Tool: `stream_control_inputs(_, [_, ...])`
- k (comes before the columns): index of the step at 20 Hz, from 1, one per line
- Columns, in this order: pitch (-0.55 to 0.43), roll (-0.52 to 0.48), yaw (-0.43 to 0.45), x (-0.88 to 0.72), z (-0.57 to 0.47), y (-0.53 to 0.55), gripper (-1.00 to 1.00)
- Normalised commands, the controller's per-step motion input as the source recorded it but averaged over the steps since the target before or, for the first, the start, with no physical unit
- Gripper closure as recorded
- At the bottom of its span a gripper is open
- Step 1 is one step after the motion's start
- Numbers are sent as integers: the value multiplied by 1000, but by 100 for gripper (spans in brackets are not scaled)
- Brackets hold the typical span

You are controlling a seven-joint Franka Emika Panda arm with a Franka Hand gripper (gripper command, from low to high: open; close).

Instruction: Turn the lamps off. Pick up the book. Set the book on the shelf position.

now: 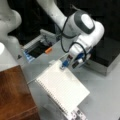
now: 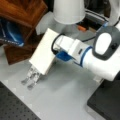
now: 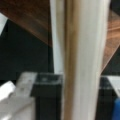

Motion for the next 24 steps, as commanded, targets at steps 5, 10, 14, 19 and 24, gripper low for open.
stream_control_inputs(5, [87,-101,-129,354,584,56,100])
stream_control_inputs(10, [89,-129,-160,351,681,121,100])
stream_control_inputs(14, [135,-149,-197,365,762,177,100])
stream_control_inputs(19, [144,-158,-273,242,679,181,100])
stream_control_inputs(24, [118,-176,-315,-2,337,42,100])
